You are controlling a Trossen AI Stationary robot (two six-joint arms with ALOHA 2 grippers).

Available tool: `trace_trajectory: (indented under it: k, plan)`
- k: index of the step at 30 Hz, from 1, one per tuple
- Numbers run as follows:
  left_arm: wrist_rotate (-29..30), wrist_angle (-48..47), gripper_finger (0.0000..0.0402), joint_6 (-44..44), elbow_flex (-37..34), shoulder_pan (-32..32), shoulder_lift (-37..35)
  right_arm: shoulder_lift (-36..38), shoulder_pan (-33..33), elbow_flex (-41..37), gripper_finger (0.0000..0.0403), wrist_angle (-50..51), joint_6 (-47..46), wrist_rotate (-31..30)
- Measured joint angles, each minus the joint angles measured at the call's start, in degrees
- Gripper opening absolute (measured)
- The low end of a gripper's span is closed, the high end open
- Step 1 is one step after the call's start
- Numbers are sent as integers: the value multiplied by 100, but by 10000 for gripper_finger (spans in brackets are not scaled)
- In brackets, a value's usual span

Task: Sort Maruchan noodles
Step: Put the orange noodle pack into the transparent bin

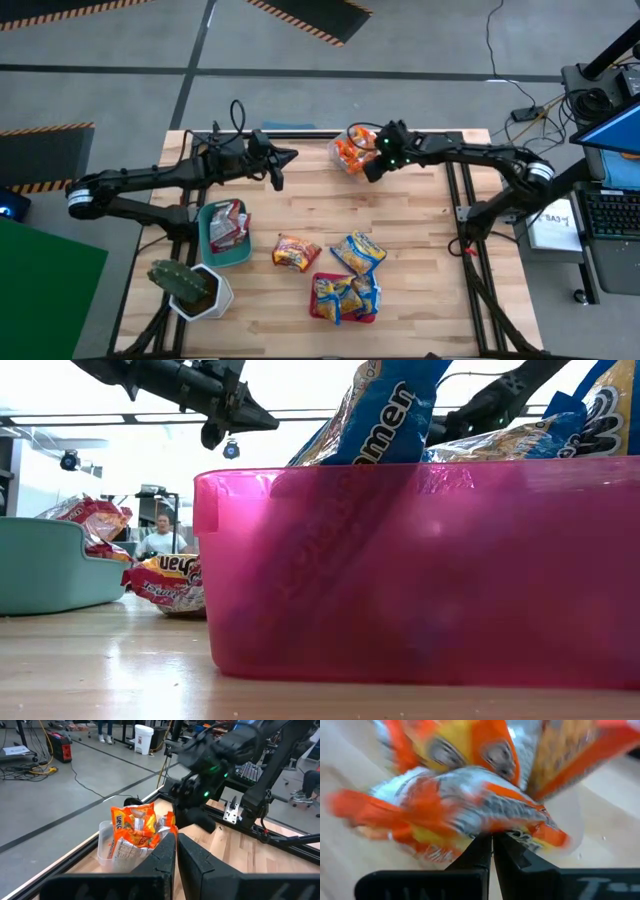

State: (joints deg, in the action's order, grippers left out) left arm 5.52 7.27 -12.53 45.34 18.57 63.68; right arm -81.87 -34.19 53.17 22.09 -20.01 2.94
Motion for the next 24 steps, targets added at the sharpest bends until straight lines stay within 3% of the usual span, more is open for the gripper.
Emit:
trace_trajectory:
  k: [7,18,24]
  plan:
    - [-2,-9,0,-20,0,0,0,-219,-9,0,8,-8,-105,9]
    - [-9,-13,0,-9,0,0,0,849,-24,22,9,128,-916,7]
    - [-22,-13,0,101,0,1,0,851,-20,35,9,-250,-994,-14]
